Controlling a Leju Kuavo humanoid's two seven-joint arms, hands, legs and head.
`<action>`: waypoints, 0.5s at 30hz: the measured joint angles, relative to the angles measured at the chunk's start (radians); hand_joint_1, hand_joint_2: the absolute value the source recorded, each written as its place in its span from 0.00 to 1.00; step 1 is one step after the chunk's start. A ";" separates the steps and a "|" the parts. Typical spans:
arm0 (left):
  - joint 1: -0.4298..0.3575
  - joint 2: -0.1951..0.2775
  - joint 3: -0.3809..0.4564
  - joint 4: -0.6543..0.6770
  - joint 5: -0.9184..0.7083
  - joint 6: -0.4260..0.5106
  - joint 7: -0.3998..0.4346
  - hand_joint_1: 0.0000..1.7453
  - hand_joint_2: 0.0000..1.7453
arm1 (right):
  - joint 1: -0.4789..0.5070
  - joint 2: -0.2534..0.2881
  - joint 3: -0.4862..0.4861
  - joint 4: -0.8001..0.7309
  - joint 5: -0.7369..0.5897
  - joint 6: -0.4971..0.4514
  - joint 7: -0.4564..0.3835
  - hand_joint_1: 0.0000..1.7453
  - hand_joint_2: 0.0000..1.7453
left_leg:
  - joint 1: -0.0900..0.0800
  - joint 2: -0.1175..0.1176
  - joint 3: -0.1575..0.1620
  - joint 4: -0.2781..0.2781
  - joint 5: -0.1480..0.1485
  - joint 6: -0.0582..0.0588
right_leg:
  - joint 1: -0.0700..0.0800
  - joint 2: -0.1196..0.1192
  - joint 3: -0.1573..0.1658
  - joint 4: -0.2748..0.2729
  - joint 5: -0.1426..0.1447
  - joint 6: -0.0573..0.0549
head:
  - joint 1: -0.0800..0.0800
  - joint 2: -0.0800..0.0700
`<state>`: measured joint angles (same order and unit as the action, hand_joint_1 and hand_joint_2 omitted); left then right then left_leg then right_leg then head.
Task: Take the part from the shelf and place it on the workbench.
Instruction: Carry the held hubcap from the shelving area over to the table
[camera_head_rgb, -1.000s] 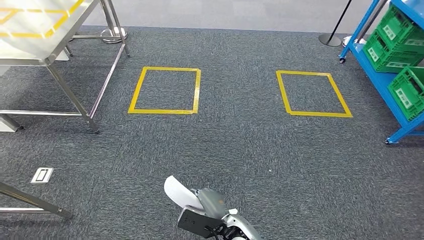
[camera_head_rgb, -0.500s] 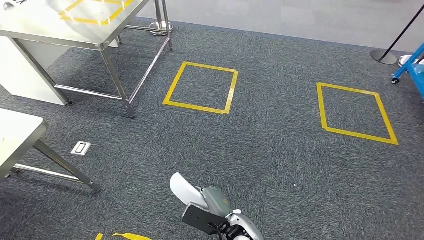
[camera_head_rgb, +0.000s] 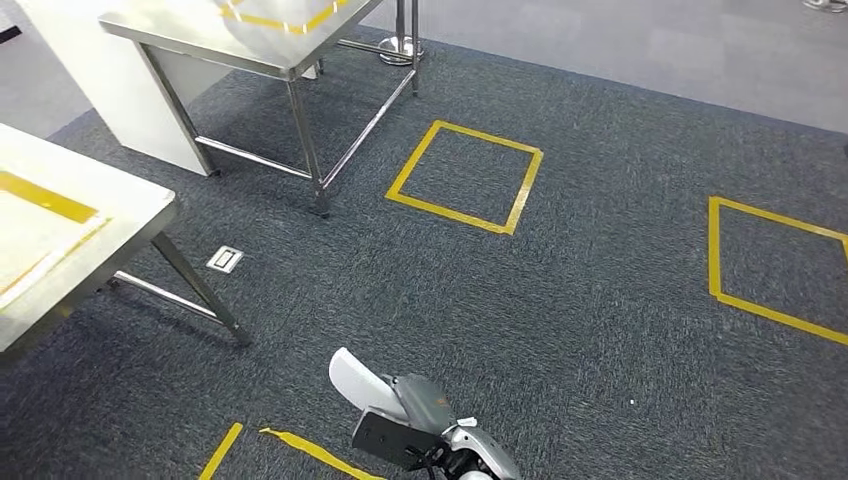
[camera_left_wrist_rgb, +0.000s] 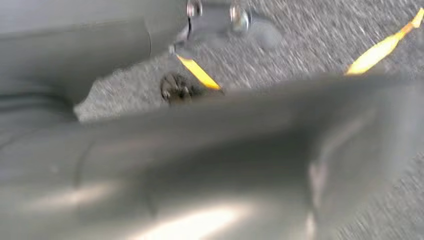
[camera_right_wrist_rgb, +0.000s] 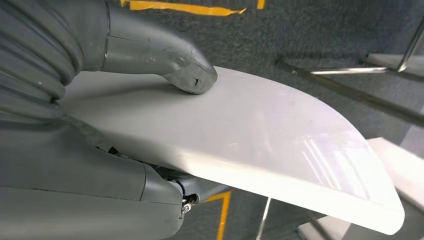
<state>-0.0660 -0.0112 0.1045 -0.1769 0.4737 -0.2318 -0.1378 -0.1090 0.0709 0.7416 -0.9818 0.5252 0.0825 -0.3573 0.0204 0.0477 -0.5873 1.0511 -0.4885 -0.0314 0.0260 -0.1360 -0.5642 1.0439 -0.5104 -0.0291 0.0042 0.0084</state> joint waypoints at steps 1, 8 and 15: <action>0.005 -0.006 0.000 0.000 0.000 0.003 -0.020 0.00 0.00 | -0.001 0.003 -0.002 -0.001 -0.001 0.005 -0.007 1.00 1.00 | 0.001 -0.010 -0.001 -0.001 0.002 0.006 | -0.003 0.013 -0.001 0.008 -0.009 0.007 | 0.000 0.000; 0.022 -0.037 -0.006 0.002 -0.014 0.031 -0.088 0.00 0.00 | -0.005 0.013 -0.014 0.026 0.016 0.013 -0.029 1.00 1.00 | 0.006 -0.109 -0.019 -0.002 0.021 0.018 | -0.023 0.133 -0.110 0.258 -0.118 0.028 | 0.006 0.000; 0.030 -0.042 -0.010 0.003 -0.013 0.038 -0.088 0.00 0.00 | -0.023 0.031 -0.016 0.048 0.020 0.008 -0.059 1.00 1.00 | 0.013 -0.195 -0.033 -0.015 0.045 -0.022 | -0.020 0.203 0.012 -0.006 -0.001 0.004 | 0.008 0.000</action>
<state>-0.0357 -0.0535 0.0947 -0.1739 0.4609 -0.1938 -0.2255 -0.1318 0.1018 0.7253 -0.9338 0.5453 0.0907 -0.4160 0.0336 -0.1477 -0.6206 1.0362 -0.4432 -0.0535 0.0061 0.0673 -0.5526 1.0379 -0.5118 -0.0246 0.0117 0.0084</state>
